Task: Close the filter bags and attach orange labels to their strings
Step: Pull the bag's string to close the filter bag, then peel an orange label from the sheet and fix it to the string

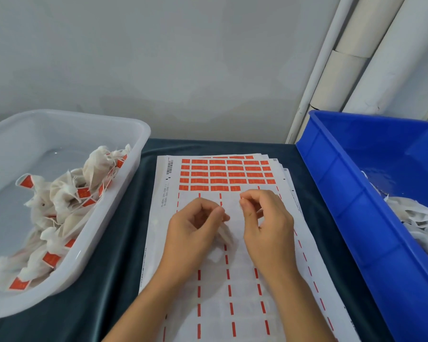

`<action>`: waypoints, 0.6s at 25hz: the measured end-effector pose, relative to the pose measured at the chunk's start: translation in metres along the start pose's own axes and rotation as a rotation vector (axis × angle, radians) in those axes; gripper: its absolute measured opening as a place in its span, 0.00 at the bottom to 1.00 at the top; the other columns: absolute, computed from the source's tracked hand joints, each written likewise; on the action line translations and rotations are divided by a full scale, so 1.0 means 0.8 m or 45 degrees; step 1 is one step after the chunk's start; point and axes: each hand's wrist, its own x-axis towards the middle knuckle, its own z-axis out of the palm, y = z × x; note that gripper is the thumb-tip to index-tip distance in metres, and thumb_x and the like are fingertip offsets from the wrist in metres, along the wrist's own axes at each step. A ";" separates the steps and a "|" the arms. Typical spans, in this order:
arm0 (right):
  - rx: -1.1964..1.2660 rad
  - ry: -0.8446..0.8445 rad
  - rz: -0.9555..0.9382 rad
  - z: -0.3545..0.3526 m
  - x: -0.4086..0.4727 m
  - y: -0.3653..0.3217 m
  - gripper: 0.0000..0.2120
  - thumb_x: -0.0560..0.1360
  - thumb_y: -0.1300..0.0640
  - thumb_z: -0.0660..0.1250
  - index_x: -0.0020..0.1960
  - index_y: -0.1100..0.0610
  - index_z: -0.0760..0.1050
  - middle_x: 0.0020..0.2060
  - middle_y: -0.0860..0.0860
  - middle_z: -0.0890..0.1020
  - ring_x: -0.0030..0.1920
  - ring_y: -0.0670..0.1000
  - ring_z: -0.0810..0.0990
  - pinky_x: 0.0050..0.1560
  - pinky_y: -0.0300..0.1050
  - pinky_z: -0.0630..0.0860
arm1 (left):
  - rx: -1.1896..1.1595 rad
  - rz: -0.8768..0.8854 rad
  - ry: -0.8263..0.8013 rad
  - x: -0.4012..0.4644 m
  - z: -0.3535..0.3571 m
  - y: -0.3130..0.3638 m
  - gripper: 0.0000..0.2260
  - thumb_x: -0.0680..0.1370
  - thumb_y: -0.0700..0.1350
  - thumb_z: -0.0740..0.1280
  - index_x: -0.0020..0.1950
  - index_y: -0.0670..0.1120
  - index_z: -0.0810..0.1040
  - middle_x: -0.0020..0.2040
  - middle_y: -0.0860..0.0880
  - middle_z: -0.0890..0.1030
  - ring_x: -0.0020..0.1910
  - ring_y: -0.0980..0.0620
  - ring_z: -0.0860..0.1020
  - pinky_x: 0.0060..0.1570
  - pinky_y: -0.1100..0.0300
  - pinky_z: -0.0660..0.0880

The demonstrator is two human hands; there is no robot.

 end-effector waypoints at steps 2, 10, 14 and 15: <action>0.015 -0.004 0.055 0.000 0.003 -0.005 0.09 0.81 0.49 0.65 0.59 0.48 0.79 0.54 0.41 0.81 0.52 0.43 0.81 0.51 0.30 0.77 | -0.028 -0.013 0.043 0.001 0.001 0.000 0.05 0.83 0.48 0.69 0.49 0.52 0.84 0.46 0.57 0.87 0.47 0.56 0.85 0.45 0.71 0.79; -0.528 -0.250 0.376 0.018 0.051 -0.006 0.16 0.80 0.44 0.70 0.64 0.50 0.79 0.62 0.49 0.81 0.58 0.50 0.80 0.54 0.41 0.74 | 0.043 -0.052 0.121 0.006 0.003 -0.001 0.02 0.80 0.51 0.72 0.49 0.55 0.84 0.46 0.61 0.85 0.48 0.59 0.83 0.47 0.71 0.79; -0.726 -0.259 0.491 0.066 0.071 -0.003 0.23 0.78 0.36 0.67 0.61 0.53 0.78 0.64 0.52 0.79 0.60 0.54 0.77 0.58 0.49 0.77 | -0.001 -0.045 0.163 0.004 0.001 -0.005 0.04 0.82 0.49 0.71 0.49 0.54 0.84 0.47 0.59 0.85 0.49 0.56 0.84 0.49 0.66 0.81; -0.799 -0.257 0.499 0.078 0.072 -0.001 0.24 0.77 0.34 0.66 0.60 0.53 0.78 0.65 0.53 0.78 0.61 0.55 0.76 0.61 0.50 0.75 | -0.019 -0.047 0.184 0.004 0.001 -0.007 0.04 0.82 0.49 0.70 0.49 0.53 0.83 0.47 0.58 0.86 0.50 0.56 0.84 0.50 0.63 0.82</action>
